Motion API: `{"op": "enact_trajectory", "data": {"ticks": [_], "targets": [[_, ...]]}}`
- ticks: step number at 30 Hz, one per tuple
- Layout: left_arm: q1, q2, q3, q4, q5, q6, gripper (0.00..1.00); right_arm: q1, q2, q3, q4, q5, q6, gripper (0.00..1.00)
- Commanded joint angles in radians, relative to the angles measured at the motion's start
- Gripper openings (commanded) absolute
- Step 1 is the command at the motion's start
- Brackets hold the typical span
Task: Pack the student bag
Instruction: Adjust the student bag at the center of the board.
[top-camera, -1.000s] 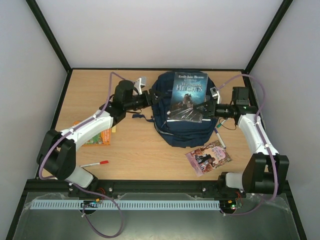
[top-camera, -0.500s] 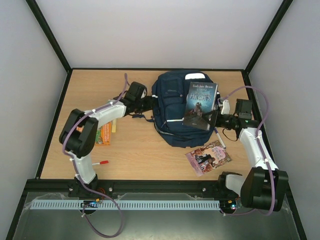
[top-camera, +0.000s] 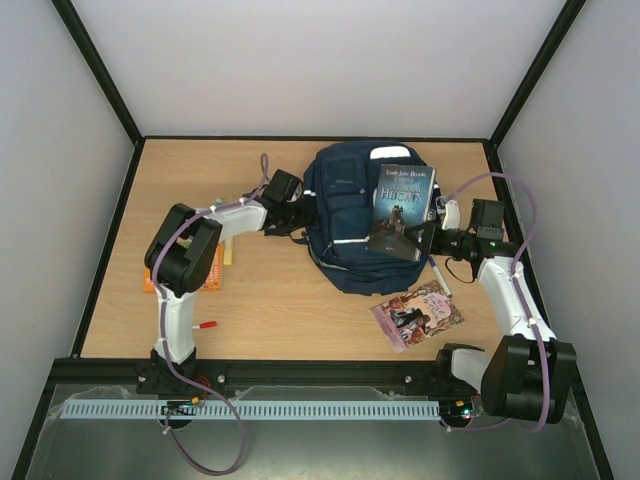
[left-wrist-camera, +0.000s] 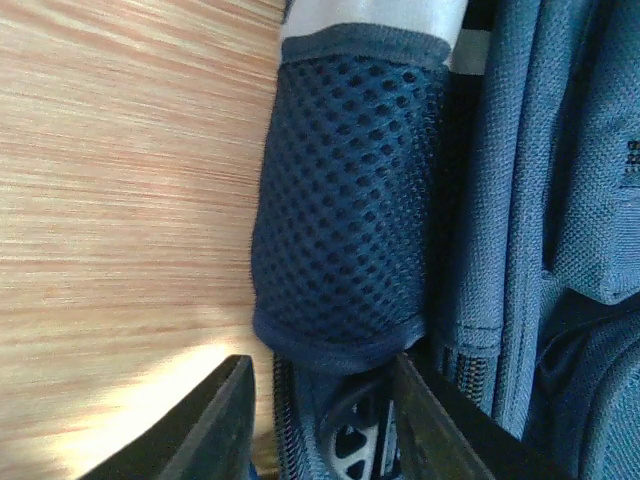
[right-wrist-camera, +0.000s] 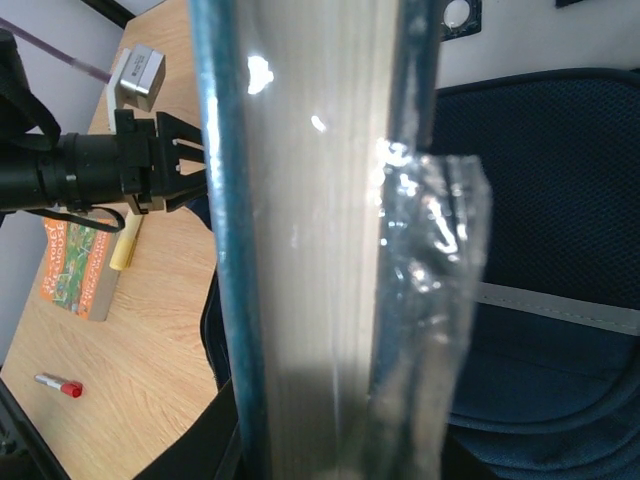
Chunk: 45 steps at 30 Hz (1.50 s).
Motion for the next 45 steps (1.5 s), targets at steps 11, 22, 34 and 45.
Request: {"op": "enact_trajectory", "data": {"ticks": [11,22,34,45], "targets": [[0.045,-0.032,-0.03,0.036,-0.008,-0.017,0.02,-0.002,-0.041,0.003,0.101,-0.052,-0.034,0.01],[0.096,-0.263,-0.282,0.049,-0.037,-0.051,0.02,-0.001,-0.044,0.007,0.104,-0.055,-0.036,0.01],[0.177,-0.394,-0.262,-0.114,-0.13,0.015,0.02,-0.002,-0.058,0.008,0.101,-0.061,-0.032,0.01],[0.183,-0.385,-0.233,-0.205,-0.068,0.111,0.31,-0.002,-0.062,0.007,0.1,-0.048,-0.033,0.01]]}}
